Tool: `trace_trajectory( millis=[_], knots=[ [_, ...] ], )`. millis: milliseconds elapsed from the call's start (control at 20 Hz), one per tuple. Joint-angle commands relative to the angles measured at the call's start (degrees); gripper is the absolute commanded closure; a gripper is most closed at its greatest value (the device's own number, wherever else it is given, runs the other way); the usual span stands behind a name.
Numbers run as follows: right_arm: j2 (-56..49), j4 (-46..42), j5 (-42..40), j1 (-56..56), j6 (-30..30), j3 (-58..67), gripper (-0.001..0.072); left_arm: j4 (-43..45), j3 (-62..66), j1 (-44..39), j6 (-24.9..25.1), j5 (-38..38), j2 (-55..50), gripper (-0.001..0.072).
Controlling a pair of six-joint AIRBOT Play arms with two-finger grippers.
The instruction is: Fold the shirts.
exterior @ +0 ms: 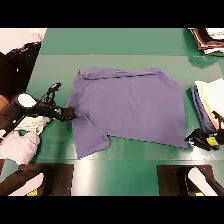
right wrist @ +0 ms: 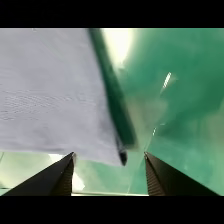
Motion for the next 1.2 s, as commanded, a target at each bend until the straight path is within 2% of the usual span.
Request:
trace_trajectory(
  millis=[0,150,250,300,350,400,500,650,800,900,1150],
  knots=[
    [-3.61,1.62,-2.69,-0.90,-0.02,-2.12,0.0266,0.09,0.28,-0.02,0.42,0.20,0.04,0.0681],
    [-5.11,2.84,-2.89,-0.79,-0.02,-2.12,0.0289,0.13,0.28,-0.02,0.42,0.20,0.04,0.0681],
    [-6.23,2.95,-1.62,-0.79,-0.04,-2.12,0.0411,0.13,0.28,-0.02,0.42,0.15,0.04,0.0681],
    [-6.67,3.50,-0.94,-0.79,-0.76,-2.12,0.0425,0.11,0.28,-0.02,0.39,0.04,0.04,0.0681],
    [-6.84,3.96,-0.48,-0.79,-1.55,-2.12,0.0476,0.11,0.28,-0.02,0.37,-0.11,0.04,0.0682],
    [-6.60,4.24,-0.07,-0.79,-2.71,-2.12,0.0630,0.11,0.28,-0.02,0.33,-0.31,0.13,0.0682],
    [-4.44,6.62,-0.11,-0.79,-4.61,-2.12,0.0695,0.13,0.35,-0.02,0.31,-0.52,1.07,0.0682],
    [1.22,12.96,-0.07,-0.79,-4.94,1.09,0.0695,0.94,2.12,-0.02,-1.07,-0.90,5.49,0.0683],
    [5.22,22.45,-0.61,0.35,-4.92,11.96,0.0696,2.38,11.47,-0.02,-1.70,-2.91,10.93,0.0682],
    [6.21,26.82,-2.23,4.04,-4.92,22.56,0.0696,2.97,22.58,-0.02,-1.70,-4.74,12.96,0.0682],
    [6.25,27.08,-5.90,10.84,-4.68,55.30,0.0696,6.12,57.16,-0.02,-3.28,-5.99,13.20,0.0682]
  ],
)
